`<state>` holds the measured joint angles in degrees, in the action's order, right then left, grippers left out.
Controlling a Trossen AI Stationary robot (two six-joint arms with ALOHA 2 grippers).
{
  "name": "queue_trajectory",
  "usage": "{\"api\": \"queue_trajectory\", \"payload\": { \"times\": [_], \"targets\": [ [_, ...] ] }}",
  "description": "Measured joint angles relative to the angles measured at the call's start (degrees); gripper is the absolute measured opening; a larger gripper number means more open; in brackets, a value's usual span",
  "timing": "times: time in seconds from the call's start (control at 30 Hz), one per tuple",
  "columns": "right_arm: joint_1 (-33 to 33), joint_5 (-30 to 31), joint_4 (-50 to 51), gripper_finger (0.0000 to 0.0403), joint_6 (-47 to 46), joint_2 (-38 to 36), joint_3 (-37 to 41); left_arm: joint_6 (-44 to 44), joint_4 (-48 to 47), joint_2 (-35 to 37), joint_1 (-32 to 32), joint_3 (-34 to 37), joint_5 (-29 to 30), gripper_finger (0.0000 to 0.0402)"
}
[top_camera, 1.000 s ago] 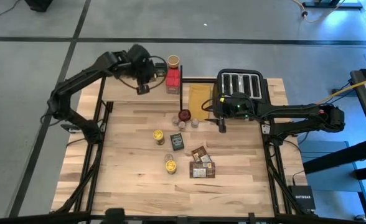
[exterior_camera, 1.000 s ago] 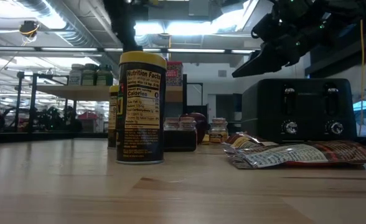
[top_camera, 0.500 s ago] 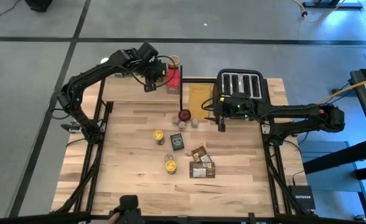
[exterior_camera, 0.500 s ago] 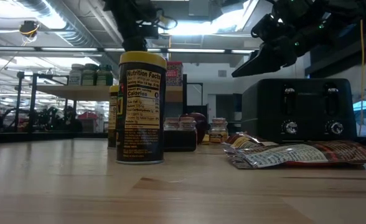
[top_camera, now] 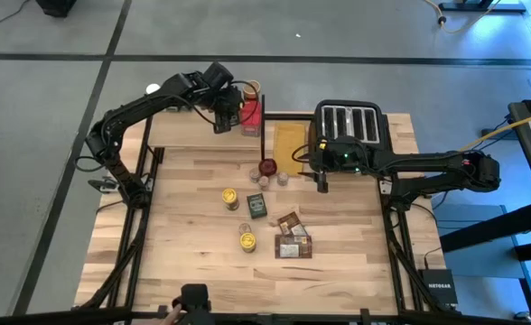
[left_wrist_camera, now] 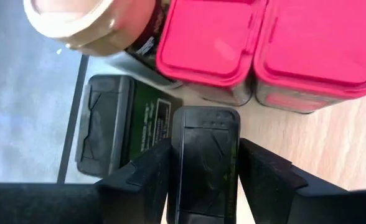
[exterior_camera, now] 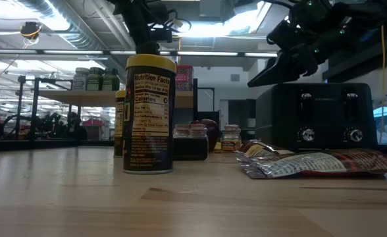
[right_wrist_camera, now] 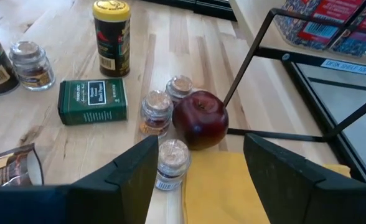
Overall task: Shelf spices
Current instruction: Put the bottom black seasoning can aligned with the other black seasoning can on the shelf
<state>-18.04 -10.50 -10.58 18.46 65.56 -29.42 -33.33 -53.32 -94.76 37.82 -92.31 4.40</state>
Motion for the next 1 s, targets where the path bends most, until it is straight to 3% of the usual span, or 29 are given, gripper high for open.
{"api": "queue_trajectory", "payload": {
  "times": [1.0],
  "targets": [
    [0.0, 0.0, -0.3, 0.0241, -0.1, 0.0, 0.0, -4.0, 4.8, 0.0, -1.7, 0.0, 2.9, 0.0173]
  ]
}}
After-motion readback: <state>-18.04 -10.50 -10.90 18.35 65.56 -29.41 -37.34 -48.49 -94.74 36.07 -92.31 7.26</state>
